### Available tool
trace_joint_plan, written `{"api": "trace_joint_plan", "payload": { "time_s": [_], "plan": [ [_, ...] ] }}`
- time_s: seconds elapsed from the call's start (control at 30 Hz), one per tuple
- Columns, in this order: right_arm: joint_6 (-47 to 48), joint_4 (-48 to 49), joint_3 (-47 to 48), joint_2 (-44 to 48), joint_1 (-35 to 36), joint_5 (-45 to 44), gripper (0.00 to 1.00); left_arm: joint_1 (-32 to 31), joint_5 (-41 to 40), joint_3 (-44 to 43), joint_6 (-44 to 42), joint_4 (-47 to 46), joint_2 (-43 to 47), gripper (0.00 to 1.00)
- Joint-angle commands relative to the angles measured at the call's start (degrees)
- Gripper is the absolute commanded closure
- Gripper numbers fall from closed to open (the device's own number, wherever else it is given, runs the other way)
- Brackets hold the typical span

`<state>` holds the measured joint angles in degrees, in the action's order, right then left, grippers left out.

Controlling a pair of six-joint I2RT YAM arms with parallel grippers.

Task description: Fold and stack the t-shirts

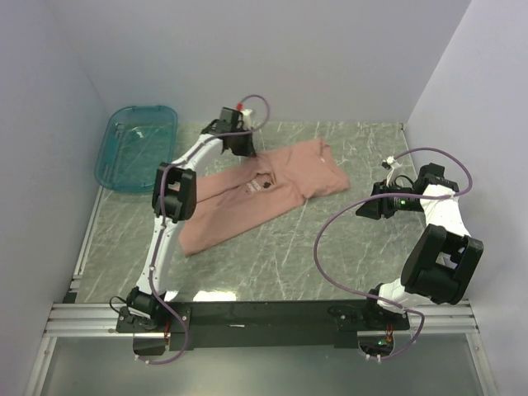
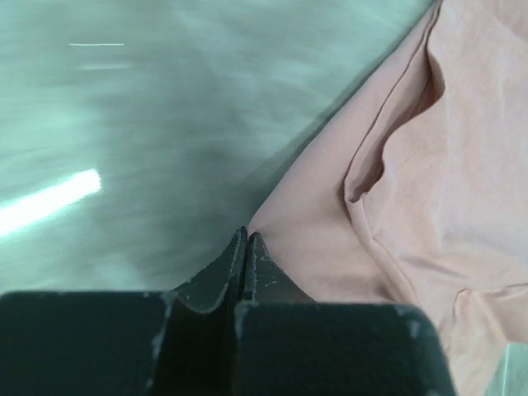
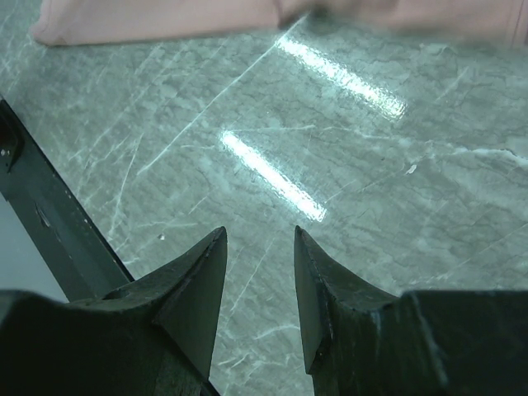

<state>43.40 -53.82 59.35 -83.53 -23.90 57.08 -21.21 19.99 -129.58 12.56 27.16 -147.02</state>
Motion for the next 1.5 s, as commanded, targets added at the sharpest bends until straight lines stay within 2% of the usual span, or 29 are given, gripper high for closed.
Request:
{"api": "trace_joint_plan", "payload": {
  "time_s": [0.0,0.17,0.37,0.4,0.47,0.5,0.53,0.63,0.67,0.73,0.77,0.87,0.9,0.97,1.0,1.03,1.07,1.13,1.2,1.23,1.33,1.47],
  "plan": [
    [0.4,-0.1,2.0,-0.5,-0.4,0.9,0.54,4.1,-5.9,-1.6,7.1,-1.7,0.4,1.0],
    [-0.9,1.1,1.7,-1.1,-0.4,0.8,0.55,8.1,-8.9,2.6,12.2,-2.5,2.4,1.0],
    [-3.2,3.1,1.4,-1.6,2.4,-0.7,0.55,9.3,-5.4,4.6,11.8,-4.1,5.9,0.98],
    [-3.6,3.4,1.4,-1.4,3.2,-1.0,0.55,9.3,-5.1,4.9,12.0,-4.3,6.5,0.9],
    [-4.9,4.9,1.4,-1.2,6.2,-2.5,0.54,9.3,-4.3,7.3,12.0,-5.4,9.7,0.82],
    [-5.7,6.0,1.4,-1.1,7.6,-3.1,0.55,9.2,-4.2,8.5,11.8,-6.8,11.2,0.72],
    [-6.1,6.5,1.6,-1.0,8.9,-4.0,0.55,9.3,-4.2,11.4,11.6,-7.6,14.8,0.67],
    [-7.4,9.2,2.0,-0.8,16.3,-6.1,0.55,9.3,-4.6,17.7,9.6,-9.8,22.8,0.52],
    [-7.2,9.8,2.1,-0.7,21.0,-7.5,0.55,9.3,-4.8,19.2,9.1,-10.0,25.1,0.45],
    [-3.0,10.1,2.7,-0.6,27.0,-8.2,0.54,9.3,-6.4,24.1,6.8,-10.5,32.0,0.41],
    [-1.1,10.7,2.5,-0.4,33.4,-10.0,0.54,9.3,-7.2,26.0,6.3,-10.9,34.6,0.38],
    [5.9,15.9,0.6,1.4,44.2,-15.0,0.54,9.3,-12.6,34.0,4.7,-11.5,45.4,0.3],
    [8.3,20.6,-0.2,2.0,51.6,-19.9,0.53,9.4,-14.0,36.2,4.1,-11.3,48.2,0.28],
    [10.1,25.5,-2.1,2.4,59.8,-25.2,0.53,9.8,-18.7,44.0,3.7,-11.2,57.3,0.27],
    [10.5,30.5,-2.4,2.1,67.2,-31.5,0.53,9.8,-19.8,47.3,3.1,-11.4,60.7,0.24],
    [10.4,32.6,-1.6,0.1,70.4,-34.0,0.53,10.2,-20.0,54.1,2.6,-11.9,67.6,0.21],
    [10.1,34.3,-0.7,-1.3,72.9,-36.7,0.53,10.2,-24.8,57.7,2.1,-12.9,71.3,0.2],
    [9.0,37.6,3.1,-6.4,79.7,-43.1,0.53,10.4,-28.1,68.1,0.5,-14.0,82.2,0.16],
    [8.4,41.1,5.5,-10.1,83.4,-46.8,0.53,10.5,-32.4,74.4,-0.9,-15.6,89.5,0.11],
    [8.3,42.0,7.6,-13.7,86.2,-50.6,0.53,10.6,-33.5,80.0,-1.3,-16.1,96.0,0.09],
    [8.5,45.5,11.4,-20.2,89.0,-54.7,0.53,10.6,-37.1,87.9,-2.3,-18.1,107.0,0.05],
    [8.6,45.6,15.7,-25.6,91.1,-55.1,0.53,10.5,-40.5,90.6,-2.4,-19.7,113.9,0.03]
  ]
}}
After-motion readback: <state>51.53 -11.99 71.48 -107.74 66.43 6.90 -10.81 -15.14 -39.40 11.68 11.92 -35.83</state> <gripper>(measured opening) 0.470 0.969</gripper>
